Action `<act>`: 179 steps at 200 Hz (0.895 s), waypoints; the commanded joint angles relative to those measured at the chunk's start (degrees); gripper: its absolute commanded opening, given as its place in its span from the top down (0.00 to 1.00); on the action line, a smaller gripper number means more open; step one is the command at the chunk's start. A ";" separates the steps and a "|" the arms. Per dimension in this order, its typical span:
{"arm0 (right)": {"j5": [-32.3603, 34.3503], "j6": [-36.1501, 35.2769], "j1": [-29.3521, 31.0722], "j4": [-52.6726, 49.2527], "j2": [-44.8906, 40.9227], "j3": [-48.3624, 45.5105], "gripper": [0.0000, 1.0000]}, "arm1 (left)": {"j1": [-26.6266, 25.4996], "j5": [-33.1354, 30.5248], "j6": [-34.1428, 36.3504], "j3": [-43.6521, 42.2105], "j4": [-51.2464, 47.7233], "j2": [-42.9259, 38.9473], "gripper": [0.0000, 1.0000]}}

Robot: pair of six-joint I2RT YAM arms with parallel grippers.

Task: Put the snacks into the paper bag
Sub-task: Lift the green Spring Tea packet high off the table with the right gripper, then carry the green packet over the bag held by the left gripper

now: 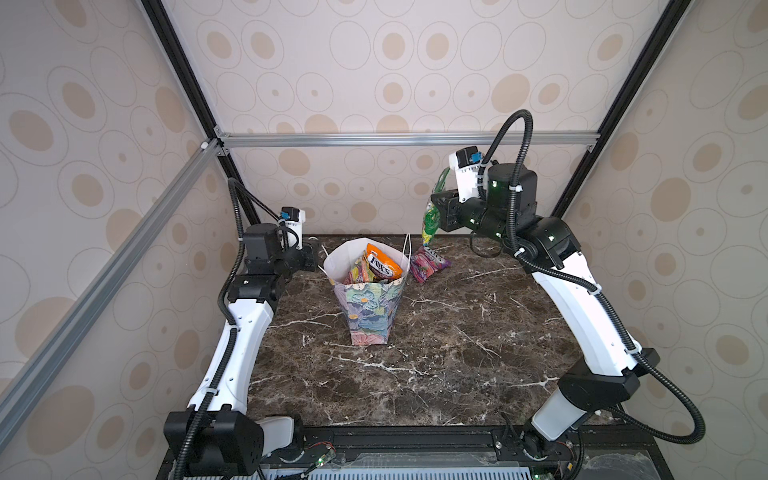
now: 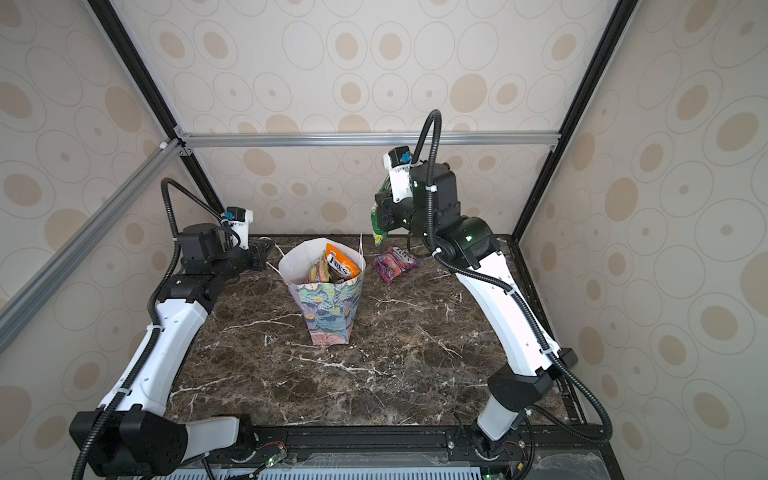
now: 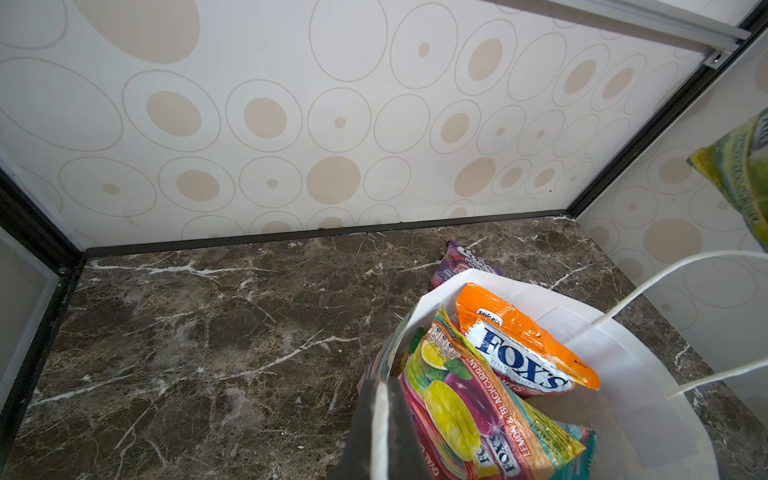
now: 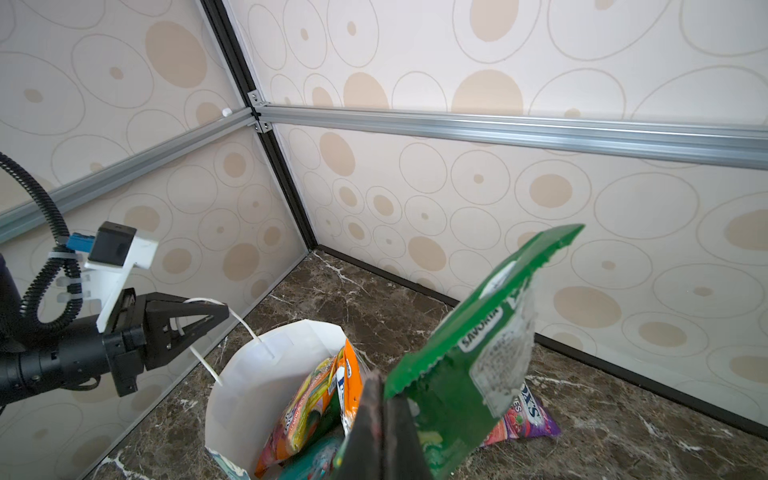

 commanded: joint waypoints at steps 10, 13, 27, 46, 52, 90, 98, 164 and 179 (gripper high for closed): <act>-0.82 -0.49 0.92 3.54 1.55 6.51 1.00 | 0.06 0.04 0.76 3.33 3.43 -2.16 0.99; -0.90 -0.49 1.04 3.61 1.77 6.87 1.00 | 0.05 0.03 0.80 3.34 3.48 -2.16 1.00; -1.22 -0.49 1.50 3.81 3.12 9.06 1.00 | 0.06 0.04 0.76 3.34 3.43 -2.16 1.00; -1.81 -0.47 2.14 4.31 4.89 11.71 1.00 | 0.06 0.06 0.76 3.34 3.44 -2.20 1.00; -1.92 -0.39 2.22 4.44 5.31 12.61 1.00 | 0.05 0.03 0.76 3.34 3.45 -2.22 1.00; -4.30 0.28 2.88 3.60 9.09 17.67 1.00 | 0.06 0.05 0.76 3.32 3.52 -2.16 1.00; -4.84 0.40 3.20 3.69 9.46 18.00 1.00 | 0.06 0.08 0.76 3.30 3.52 -2.24 1.00; -7.23 -0.41 6.98 2.38 13.38 21.58 1.00 | 0.06 -0.05 0.94 3.34 3.31 -2.24 1.00; -7.69 -0.20 7.51 1.99 14.06 21.72 1.00 | 0.06 -0.22 1.01 3.34 3.28 -2.45 1.00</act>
